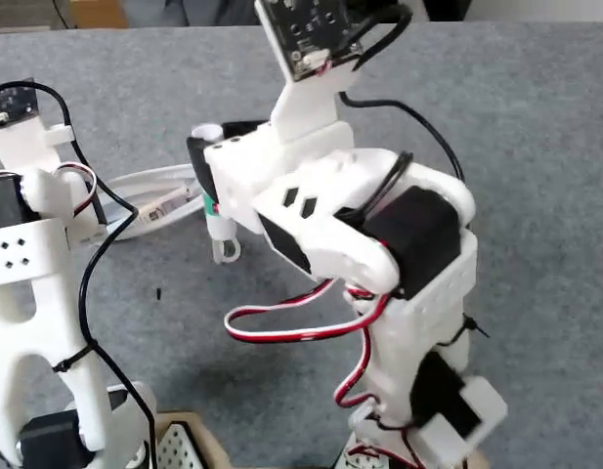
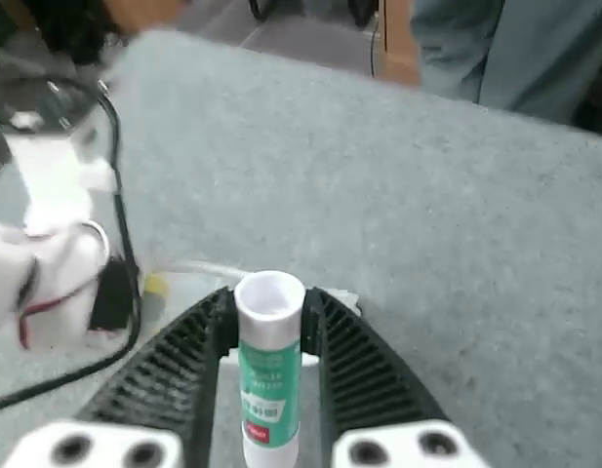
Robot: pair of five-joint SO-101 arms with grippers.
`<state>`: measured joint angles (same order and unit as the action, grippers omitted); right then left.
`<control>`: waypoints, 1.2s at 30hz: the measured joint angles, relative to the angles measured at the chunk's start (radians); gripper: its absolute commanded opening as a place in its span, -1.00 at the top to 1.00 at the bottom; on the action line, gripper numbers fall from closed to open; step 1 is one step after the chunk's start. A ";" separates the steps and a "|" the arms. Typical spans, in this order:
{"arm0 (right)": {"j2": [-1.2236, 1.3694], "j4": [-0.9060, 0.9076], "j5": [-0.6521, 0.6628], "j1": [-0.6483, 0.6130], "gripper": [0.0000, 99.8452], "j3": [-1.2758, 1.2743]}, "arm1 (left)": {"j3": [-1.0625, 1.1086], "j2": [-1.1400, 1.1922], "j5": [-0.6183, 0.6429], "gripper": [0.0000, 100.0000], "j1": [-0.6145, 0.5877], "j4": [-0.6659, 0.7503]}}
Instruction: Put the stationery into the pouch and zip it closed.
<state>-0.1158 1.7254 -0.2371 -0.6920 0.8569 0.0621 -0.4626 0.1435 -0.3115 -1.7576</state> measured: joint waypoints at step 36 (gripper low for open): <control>-0.388 -0.895 0.279 -0.098 0.98 -0.919 | 0.000 0.000 0.000 0.94 0.000 0.000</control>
<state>-0.5040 0.8309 0.0422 -0.7902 -0.0621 0.0621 -0.4626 0.1435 -0.3115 -1.7576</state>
